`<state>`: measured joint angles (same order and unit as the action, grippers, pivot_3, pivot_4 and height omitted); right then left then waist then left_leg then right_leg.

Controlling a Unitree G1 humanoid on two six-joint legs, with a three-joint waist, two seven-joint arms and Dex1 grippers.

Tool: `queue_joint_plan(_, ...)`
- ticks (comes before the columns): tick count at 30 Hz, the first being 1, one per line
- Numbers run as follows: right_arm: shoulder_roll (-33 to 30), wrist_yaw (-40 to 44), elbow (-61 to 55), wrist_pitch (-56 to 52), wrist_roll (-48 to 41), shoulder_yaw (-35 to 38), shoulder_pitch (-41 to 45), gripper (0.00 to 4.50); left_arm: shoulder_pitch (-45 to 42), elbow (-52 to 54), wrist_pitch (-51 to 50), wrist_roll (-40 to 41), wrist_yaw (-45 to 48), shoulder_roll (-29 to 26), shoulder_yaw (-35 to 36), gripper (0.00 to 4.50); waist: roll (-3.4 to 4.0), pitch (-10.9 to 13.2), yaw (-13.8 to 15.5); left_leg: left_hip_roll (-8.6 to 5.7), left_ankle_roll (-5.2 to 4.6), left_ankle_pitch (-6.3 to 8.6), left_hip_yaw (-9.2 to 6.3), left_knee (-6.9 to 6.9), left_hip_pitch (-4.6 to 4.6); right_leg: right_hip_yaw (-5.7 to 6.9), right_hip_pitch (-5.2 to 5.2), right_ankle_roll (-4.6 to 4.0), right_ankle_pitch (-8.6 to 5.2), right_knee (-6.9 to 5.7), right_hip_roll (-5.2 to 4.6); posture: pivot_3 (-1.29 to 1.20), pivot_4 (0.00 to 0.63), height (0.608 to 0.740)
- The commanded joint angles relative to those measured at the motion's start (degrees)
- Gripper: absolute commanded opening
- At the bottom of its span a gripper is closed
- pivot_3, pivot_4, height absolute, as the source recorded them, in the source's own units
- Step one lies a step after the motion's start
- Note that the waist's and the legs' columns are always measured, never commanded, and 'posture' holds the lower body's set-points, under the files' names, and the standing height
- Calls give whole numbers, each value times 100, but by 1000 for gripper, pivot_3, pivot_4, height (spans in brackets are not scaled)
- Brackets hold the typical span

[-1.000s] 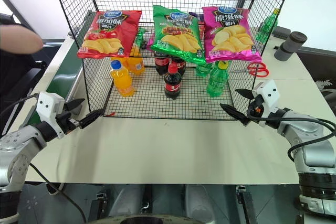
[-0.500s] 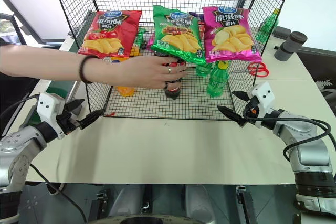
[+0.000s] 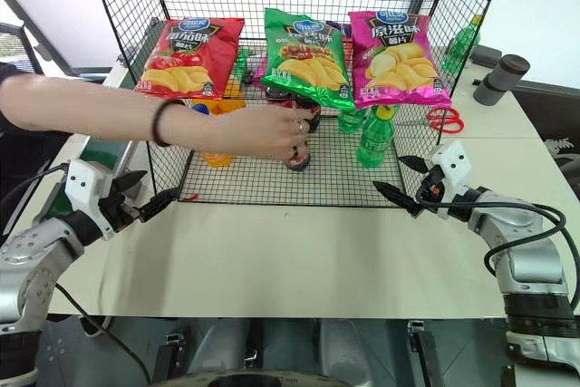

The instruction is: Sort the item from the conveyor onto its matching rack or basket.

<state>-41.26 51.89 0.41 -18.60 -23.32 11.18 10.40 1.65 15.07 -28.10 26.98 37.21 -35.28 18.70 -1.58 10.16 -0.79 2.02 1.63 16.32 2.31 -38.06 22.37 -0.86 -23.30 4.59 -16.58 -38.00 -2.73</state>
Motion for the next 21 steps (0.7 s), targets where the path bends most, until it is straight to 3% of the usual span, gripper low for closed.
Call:
queue_joint_plan(1,28,24,-1,113,-16,39,133,4385,-13,227,43,87,-4,-15,82,4500,0,0,-2,0,0,0,0,0,0,0,0,0,0,0,0,0,150,734)
queue_joint_plan(21,165,-27,64,245,75,-68,248,4385,-124,197,106,-151,-408,68,109,4500,0,0,1,0,0,0,0,0,0,0,0,0,0,0,0,0,150,734)
